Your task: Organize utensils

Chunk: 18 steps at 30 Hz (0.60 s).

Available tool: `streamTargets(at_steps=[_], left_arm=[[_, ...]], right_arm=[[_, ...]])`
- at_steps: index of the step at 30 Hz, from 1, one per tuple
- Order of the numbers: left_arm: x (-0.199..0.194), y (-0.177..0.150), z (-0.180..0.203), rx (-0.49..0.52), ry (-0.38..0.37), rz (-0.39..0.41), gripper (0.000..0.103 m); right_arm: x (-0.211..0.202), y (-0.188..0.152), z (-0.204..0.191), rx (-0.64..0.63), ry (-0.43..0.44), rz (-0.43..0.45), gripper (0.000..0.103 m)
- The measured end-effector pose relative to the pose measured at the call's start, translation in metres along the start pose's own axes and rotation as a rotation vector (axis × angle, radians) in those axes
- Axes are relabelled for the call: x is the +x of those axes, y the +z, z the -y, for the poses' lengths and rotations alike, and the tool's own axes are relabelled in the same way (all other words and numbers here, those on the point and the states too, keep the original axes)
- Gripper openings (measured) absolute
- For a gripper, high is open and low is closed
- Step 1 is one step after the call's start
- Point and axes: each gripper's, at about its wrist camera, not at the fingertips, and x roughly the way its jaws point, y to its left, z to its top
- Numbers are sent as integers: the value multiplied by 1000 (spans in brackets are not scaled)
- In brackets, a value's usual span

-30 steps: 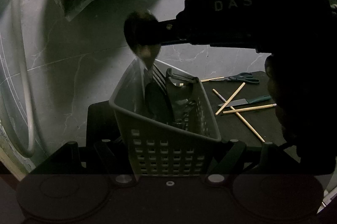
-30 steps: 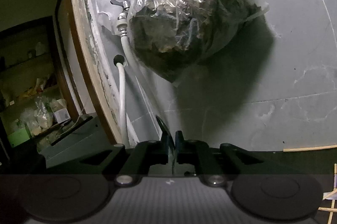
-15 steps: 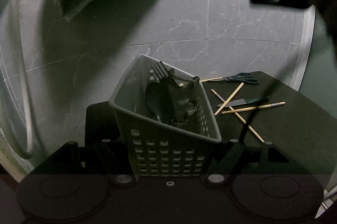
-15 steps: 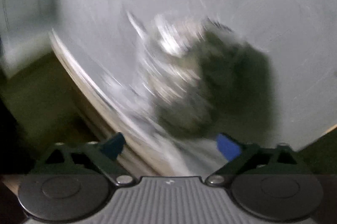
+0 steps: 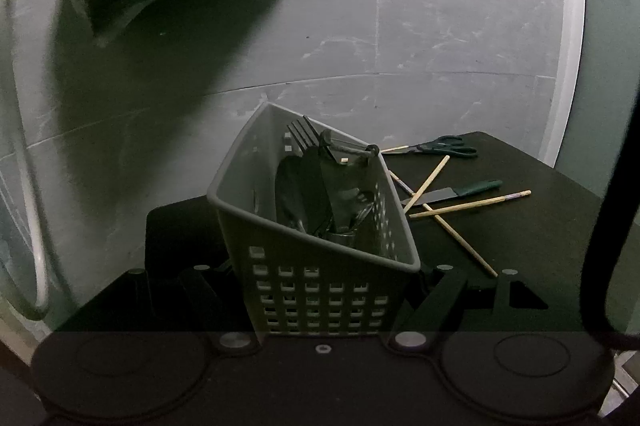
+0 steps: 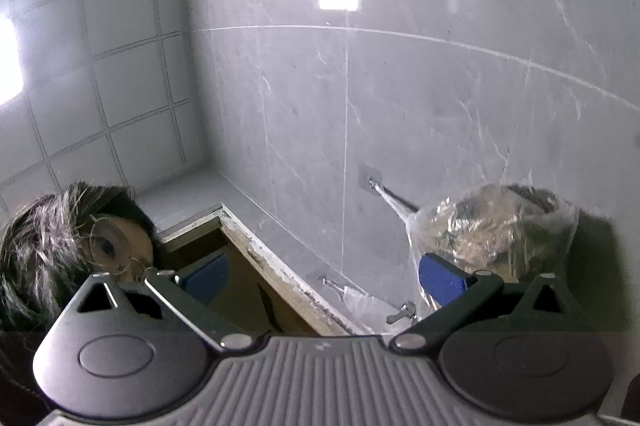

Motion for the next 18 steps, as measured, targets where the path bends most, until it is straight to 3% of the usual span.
streamTargets(at_steps=[18], left_arm=[[10,3,-2,20,-28,-3,77]], right_arm=[[-11,2,-10,-53,-43,16,103]])
